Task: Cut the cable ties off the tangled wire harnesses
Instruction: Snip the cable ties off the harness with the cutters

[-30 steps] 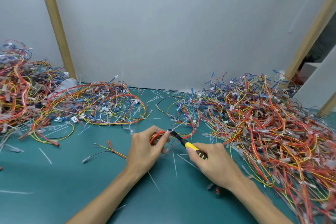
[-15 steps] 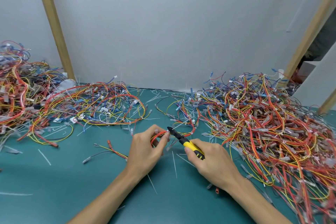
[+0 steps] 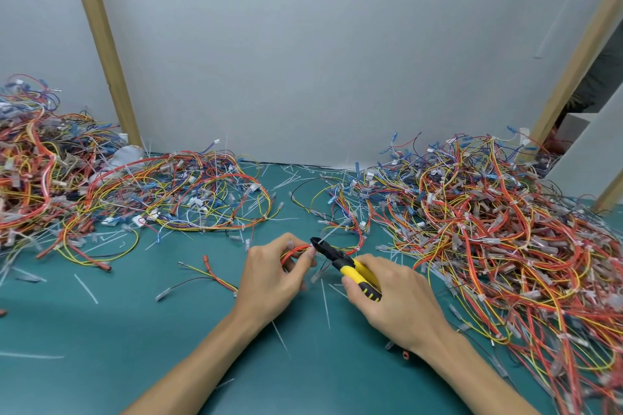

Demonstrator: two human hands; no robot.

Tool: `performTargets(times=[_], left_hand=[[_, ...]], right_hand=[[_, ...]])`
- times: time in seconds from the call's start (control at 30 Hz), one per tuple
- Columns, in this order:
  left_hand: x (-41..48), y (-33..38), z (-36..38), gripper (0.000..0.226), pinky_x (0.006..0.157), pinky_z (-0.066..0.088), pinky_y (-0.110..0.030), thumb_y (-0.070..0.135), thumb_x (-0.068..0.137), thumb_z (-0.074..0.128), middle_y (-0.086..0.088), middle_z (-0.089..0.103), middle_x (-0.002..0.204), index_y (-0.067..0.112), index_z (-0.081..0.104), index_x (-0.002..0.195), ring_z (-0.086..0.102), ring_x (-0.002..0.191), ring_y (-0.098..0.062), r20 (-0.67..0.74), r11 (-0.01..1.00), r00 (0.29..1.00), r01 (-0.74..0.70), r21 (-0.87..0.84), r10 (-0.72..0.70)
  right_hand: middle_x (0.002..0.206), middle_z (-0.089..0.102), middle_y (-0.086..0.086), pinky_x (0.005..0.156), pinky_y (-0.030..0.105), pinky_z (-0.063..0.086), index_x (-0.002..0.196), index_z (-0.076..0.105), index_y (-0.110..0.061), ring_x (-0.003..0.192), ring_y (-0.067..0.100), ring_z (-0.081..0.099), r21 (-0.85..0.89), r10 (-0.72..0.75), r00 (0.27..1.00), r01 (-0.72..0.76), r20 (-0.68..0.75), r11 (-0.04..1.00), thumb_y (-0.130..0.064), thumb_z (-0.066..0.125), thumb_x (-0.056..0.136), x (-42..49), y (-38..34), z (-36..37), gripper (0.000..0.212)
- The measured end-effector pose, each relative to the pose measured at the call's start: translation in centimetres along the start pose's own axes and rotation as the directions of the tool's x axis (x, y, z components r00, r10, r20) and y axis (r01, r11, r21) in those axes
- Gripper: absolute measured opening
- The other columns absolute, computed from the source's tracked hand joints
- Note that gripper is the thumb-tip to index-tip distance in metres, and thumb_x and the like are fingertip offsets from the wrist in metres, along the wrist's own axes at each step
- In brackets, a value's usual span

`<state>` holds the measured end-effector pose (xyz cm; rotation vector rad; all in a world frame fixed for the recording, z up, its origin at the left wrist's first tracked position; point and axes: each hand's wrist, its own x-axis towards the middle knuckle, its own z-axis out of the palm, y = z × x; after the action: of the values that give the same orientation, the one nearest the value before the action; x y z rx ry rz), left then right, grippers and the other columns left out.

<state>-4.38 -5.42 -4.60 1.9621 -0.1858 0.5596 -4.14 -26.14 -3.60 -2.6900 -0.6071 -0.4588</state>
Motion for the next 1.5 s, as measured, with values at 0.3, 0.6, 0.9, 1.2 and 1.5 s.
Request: performTargets(times=[0.3,0.6,0.9,1.2,1.5], left_hand=[[0.0,-0.2,0.0,0.012,0.052,0.047,-0.017,0.017,0.092,0.066,0.013,0.072,0.07,0.018,0.065,0.08,0.062,0.043,-0.009,-0.004,0.999,1.0,0.021,-0.025,-0.021],[0.0,-0.3,0.0,0.012,0.05,0.045,-0.015,0.019,0.092,0.066,0.013,0.071,0.07,0.02,0.065,0.08,0.061,0.042,-0.01,0.015,1.0,1.0,-0.017,-0.003,0.017],[0.1,-0.1,0.0,0.01,0.05,0.044,-0.015,0.017,0.091,0.067,0.013,0.071,0.068,0.019,0.066,0.081,0.061,0.041,-0.009,0.032,1.0,0.999,-0.011,0.003,0.011],[0.1,-0.1,0.0,0.015,0.047,0.043,-0.015,0.018,0.092,0.066,0.012,0.071,0.068,0.023,0.064,0.077,0.06,0.04,-0.01,0.029,0.999,0.999,0.031,-0.021,-0.031],[0.1,-0.2,0.1,0.014,0.048,0.041,-0.013,0.016,0.091,0.067,0.011,0.071,0.067,0.021,0.064,0.078,0.059,0.04,-0.012,0.03,0.999,0.999,0.012,-0.048,-0.011]], right_hand=[[0.056,0.049,-0.009,0.052,0.027,0.038,0.077,0.049,-0.03,0.056,0.011,0.049,0.082,0.031,0.999,-0.034,0.029,0.996,-0.069,0.036,0.083,0.2,-0.1,-0.1,0.041],[0.053,0.038,-0.001,0.052,0.032,0.027,0.063,0.048,-0.032,0.052,0.014,0.033,0.259,0.005,0.987,-0.046,0.158,0.965,-0.056,0.046,0.093,0.7,0.6,-1.1,0.039],[0.062,0.054,0.016,0.067,0.044,0.047,0.069,0.052,-0.007,0.06,0.028,0.053,0.284,0.011,0.972,-0.08,0.236,0.955,-0.053,0.045,0.098,0.8,0.5,-2.2,0.055],[0.065,0.054,-0.01,0.058,0.028,0.037,0.094,0.059,-0.035,0.063,0.007,0.049,0.154,0.012,0.992,-0.033,0.129,0.987,-0.067,0.042,0.089,0.2,0.3,-1.2,0.036],[0.091,0.063,-0.012,0.076,0.032,0.048,0.116,0.057,-0.042,0.084,0.004,0.056,0.194,0.011,0.987,-0.042,0.158,0.98,-0.076,0.034,0.082,0.3,0.5,-1.2,0.054]])
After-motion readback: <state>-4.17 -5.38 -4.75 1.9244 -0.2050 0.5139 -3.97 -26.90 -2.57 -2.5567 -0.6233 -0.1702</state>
